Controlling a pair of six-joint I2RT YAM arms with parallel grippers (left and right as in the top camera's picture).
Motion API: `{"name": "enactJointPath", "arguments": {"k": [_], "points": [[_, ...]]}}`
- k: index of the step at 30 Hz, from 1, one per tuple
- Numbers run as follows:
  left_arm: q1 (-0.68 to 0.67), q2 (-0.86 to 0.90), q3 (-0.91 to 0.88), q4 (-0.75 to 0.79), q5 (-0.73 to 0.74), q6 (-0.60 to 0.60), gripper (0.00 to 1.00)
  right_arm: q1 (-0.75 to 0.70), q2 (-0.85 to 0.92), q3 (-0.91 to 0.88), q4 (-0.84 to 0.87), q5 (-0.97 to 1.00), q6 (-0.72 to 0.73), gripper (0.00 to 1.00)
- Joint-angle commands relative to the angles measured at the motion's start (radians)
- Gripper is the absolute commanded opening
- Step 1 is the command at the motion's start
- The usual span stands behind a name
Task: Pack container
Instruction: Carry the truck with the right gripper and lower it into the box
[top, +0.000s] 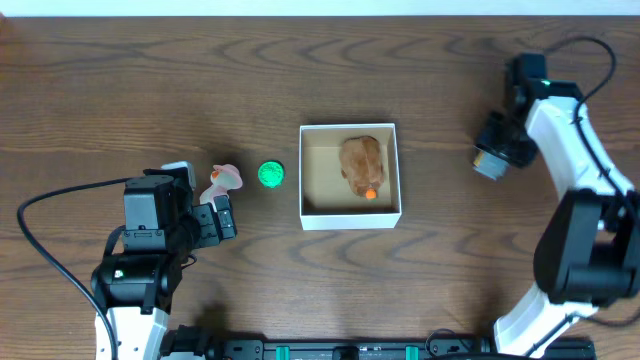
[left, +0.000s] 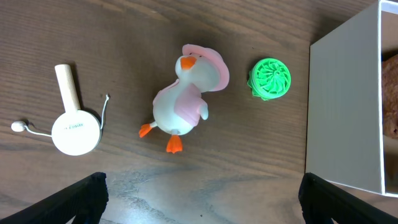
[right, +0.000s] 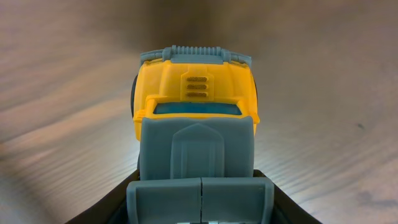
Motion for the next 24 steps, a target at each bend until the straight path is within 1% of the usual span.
{"name": "enactJointPath", "arguments": {"k": [1, 4, 6, 9, 12, 17, 20, 23, 24], "points": [[0.000, 0.003, 0.023, 0.001, -0.001, -0.002, 0.98, 0.137, -0.180, 0.065, 0.010, -0.042, -0.066, 0.14], [0.000, 0.003, 0.023, 0.001, -0.001, -0.002, 0.98, 0.268, -0.248, 0.065, 0.018, -0.043, -0.062, 0.16], [0.000, 0.003, 0.023, 0.001, -0.001, -0.002, 0.98, 0.360, -0.262, 0.065, 0.017, -0.043, -0.035, 0.17], [0.000, 0.003, 0.023, 0.001, -0.001, -0.002, 0.98, 0.489, -0.248, 0.063, 0.019, -0.036, 0.035, 0.18], [0.000, 0.003, 0.023, 0.001, -0.001, -0.002, 0.98, 0.585, -0.208, 0.063, 0.047, -0.005, 0.095, 0.18], [0.000, 0.003, 0.023, 0.000, -0.001, -0.002, 0.98, 0.673, -0.097, 0.063, 0.159, 0.019, 0.108, 0.20], [0.000, 0.003, 0.023, 0.000, -0.001, -0.003, 0.98, 0.688, -0.039, 0.063, 0.215, 0.019, 0.108, 0.22], [0.000, 0.003, 0.023, 0.000, -0.001, -0.002, 0.98, 0.685, 0.007, 0.063, 0.225, 0.019, 0.130, 0.27], [0.000, 0.003, 0.023, 0.000, -0.001, -0.002, 0.98, 0.682, 0.020, 0.063, 0.225, 0.019, 0.130, 0.27]]}}
